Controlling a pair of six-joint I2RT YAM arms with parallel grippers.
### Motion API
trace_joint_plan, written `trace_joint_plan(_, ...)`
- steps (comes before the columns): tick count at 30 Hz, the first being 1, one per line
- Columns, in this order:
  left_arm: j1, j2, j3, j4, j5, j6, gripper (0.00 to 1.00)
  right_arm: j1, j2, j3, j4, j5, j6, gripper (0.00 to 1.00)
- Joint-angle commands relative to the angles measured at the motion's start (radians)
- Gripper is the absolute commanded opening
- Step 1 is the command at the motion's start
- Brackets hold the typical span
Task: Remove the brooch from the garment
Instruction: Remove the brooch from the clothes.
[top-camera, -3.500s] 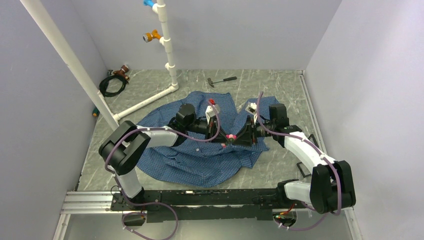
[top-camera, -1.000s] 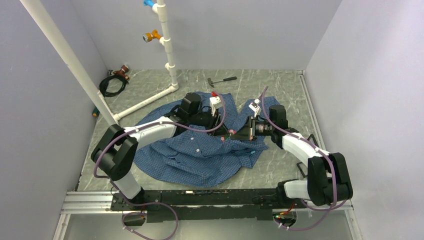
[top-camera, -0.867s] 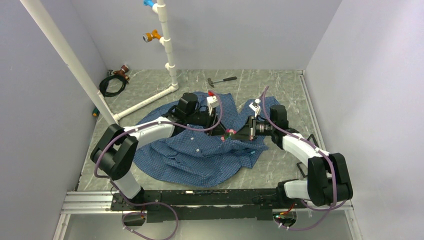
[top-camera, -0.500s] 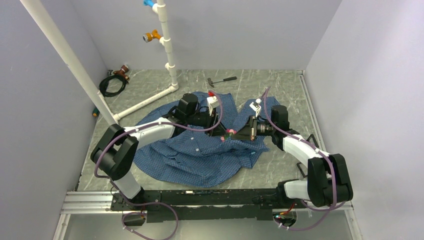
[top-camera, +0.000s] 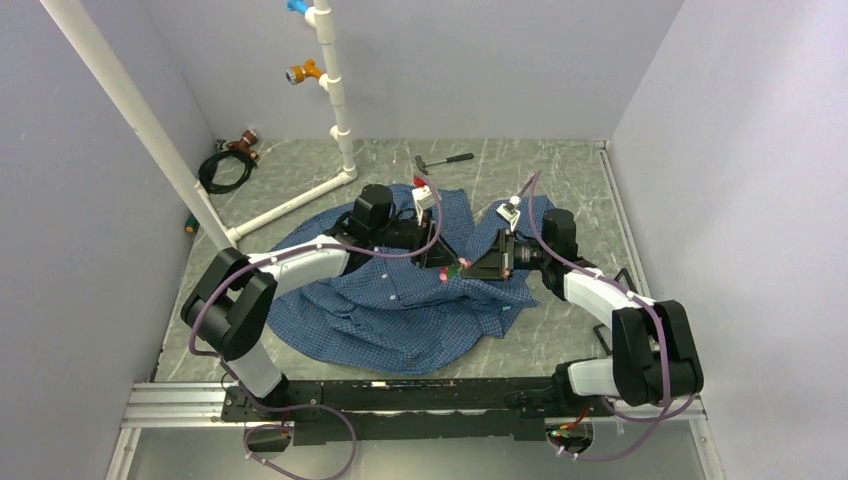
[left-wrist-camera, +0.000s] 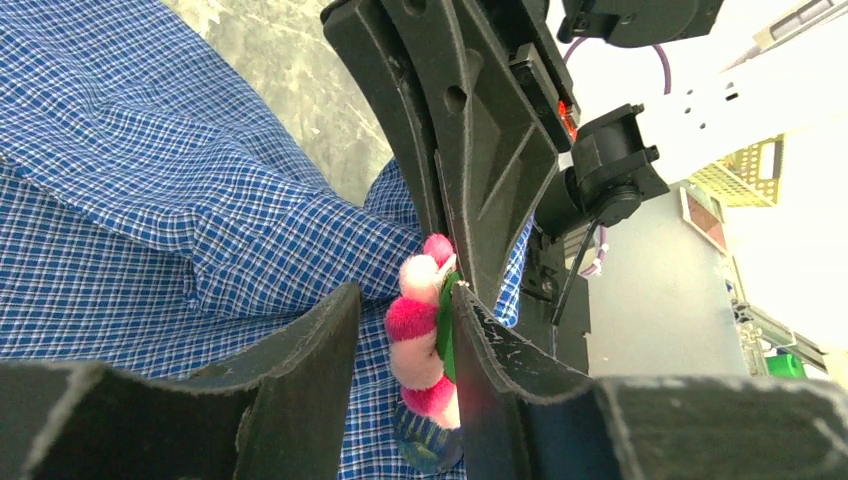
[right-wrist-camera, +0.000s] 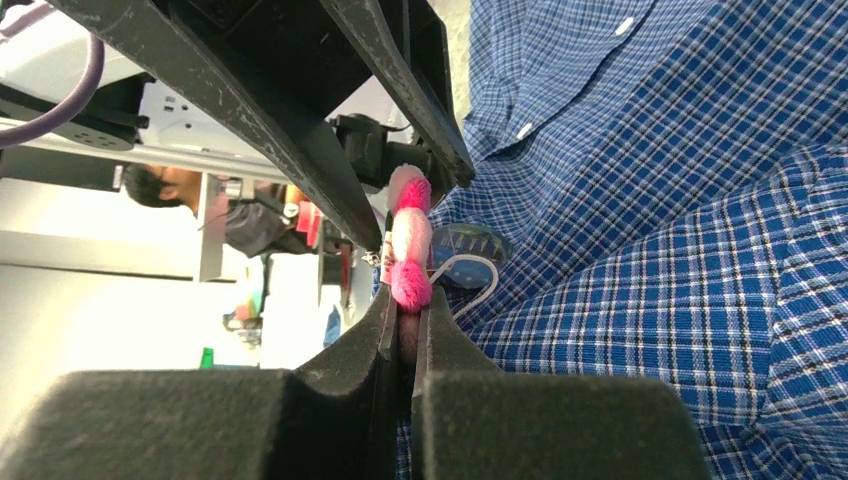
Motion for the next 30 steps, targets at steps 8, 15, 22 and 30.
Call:
trace_joint_plan(8,0.059,-0.002,-0.053,0.191,0.117,-0.103,0.44,-0.001,0.033,-0.002,0.143,-0.127,0.164,0.00)
trace_joint_plan(15,0.056,-0.011,-0.073,0.238,0.124,-0.133,0.44,0.002,0.020,0.009,0.102,-0.151,0.144,0.00)
trace_joint_plan(22,0.043,-0.023,-0.083,0.285,0.137,-0.157,0.45,0.005,0.018,0.018,0.065,-0.156,0.111,0.00)
trace_joint_plan(30,0.015,-0.017,-0.076,0.247,0.121,-0.129,0.46,0.017,0.009,0.021,0.052,-0.155,0.093,0.00)
